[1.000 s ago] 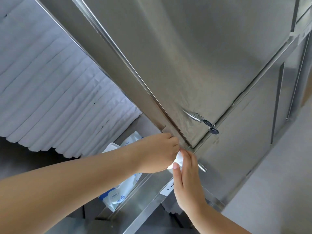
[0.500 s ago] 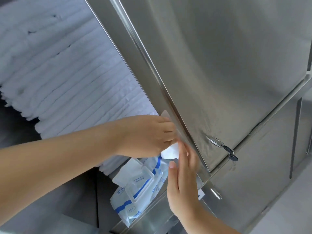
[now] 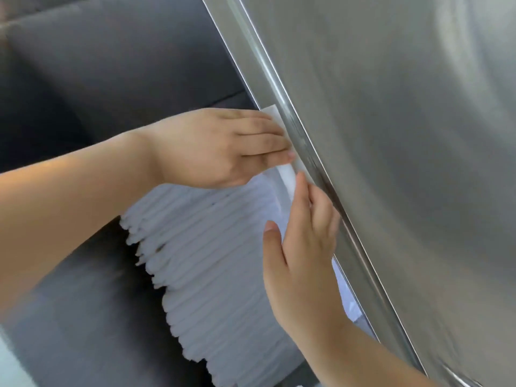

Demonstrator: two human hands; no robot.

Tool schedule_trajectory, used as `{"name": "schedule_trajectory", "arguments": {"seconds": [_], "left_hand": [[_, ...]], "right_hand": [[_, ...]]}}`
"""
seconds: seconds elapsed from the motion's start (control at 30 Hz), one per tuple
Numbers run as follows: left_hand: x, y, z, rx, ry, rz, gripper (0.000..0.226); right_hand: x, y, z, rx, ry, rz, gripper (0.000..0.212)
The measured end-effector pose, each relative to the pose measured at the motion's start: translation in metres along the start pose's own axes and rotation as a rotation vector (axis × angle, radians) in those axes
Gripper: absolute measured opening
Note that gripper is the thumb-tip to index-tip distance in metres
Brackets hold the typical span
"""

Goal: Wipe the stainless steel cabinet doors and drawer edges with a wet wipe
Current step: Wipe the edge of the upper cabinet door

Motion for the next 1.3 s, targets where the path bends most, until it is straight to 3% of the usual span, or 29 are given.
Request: {"name": "schedule_trajectory", "arguments": {"seconds": [0.1, 0.33, 0.73, 1.03, 1.3], "left_hand": [[0.013, -0.025, -0.031, -0.130, 0.035, 0.027, 0.040], [0.034, -0.059, -0.093, -0.261, -0.147, -0.015, 0.044], [0.039, -0.074, -0.148, -0.297, -0.385, -0.067, 0.045], [0.020, -0.065, -0.110, -0.205, -0.256, 0.020, 0.058], [-0.007, -0.037, -0.036, -0.085, -0.077, 0.027, 0.045]], "right_hand": [[-0.027, 0.008, -0.022, -0.047, -0.060, -0.024, 0.060], [-0.089, 0.018, -0.081, -0.047, -0.227, -0.048, 0.059], [-0.152, 0.016, -0.123, -0.019, -0.277, -0.089, 0.047], [-0.110, 0.006, -0.089, 0.123, -0.384, -0.076, 0.048], [-0.042, -0.006, -0.018, 0.254, -0.314, -0.098, 0.057]]}}
Point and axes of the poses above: each hand's wrist, its own x-axis away from the middle knuckle, its own y-axis out of the palm, z = x × y, the point moved 8 cm from there along -x, towards the middle knuckle, and after that the axes turned 4 degrees about y, right-handed, at the moved point
